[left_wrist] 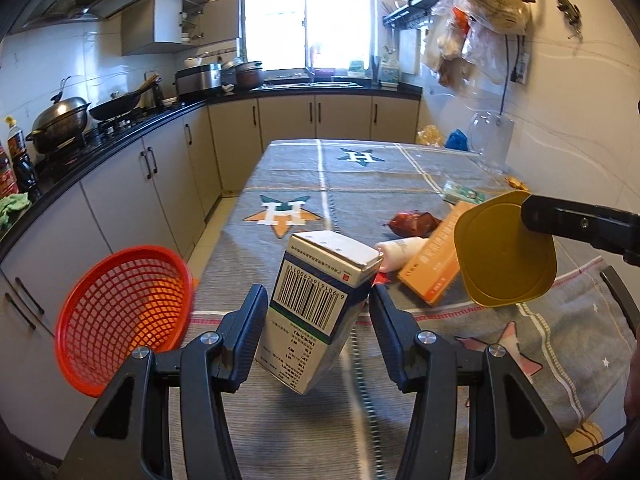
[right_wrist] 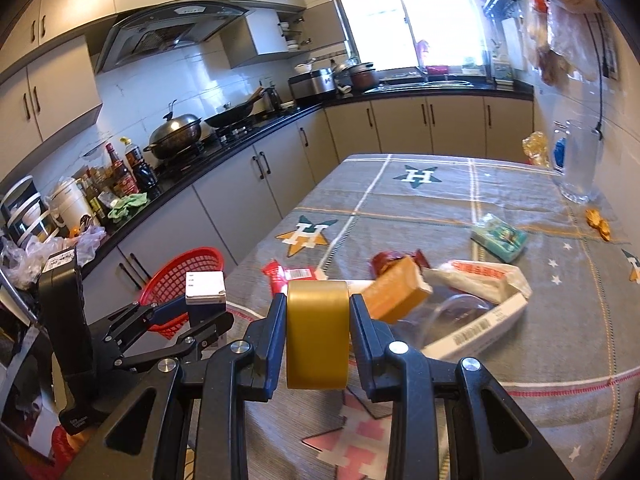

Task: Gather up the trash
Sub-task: 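Carry tape roll and box over the red basket and release both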

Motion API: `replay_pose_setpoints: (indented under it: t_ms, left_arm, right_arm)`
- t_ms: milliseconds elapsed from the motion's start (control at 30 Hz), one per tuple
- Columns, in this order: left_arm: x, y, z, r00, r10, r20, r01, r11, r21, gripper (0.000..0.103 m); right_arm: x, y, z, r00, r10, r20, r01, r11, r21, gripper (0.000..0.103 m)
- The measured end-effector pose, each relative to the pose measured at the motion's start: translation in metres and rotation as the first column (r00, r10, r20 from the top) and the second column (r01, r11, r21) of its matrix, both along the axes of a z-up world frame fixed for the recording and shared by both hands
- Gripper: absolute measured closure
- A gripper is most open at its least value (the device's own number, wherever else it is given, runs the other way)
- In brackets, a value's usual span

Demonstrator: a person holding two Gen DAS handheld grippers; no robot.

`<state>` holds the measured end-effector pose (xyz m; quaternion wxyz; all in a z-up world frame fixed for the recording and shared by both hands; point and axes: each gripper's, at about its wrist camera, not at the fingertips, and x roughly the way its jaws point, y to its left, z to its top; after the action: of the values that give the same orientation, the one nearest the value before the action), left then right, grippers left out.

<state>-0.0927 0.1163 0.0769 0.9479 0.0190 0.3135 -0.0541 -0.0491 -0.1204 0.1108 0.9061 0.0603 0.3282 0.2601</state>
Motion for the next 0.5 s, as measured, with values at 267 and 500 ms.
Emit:
replay_pose_setpoints:
  t_ms: [267, 500]
  left_arm:
    - [0.0, 0.036, 0.002, 0.997, 0.072, 0.011, -0.072, 0.997, -0.023, 0.051]
    - [0.001, 0.075, 0.003, 0.988, 0.154, 0.013, -0.153, 0.987, -0.045, 0.051]
  right_arm:
    - [0.006, 0.034, 0.002, 0.998, 0.063, -0.003, -0.063, 0.998, -0.016, 0.07]
    - [0.013, 0.075, 0.002, 0.992, 0.126, -0.012, -0.126, 0.991, -0.034, 0.07]
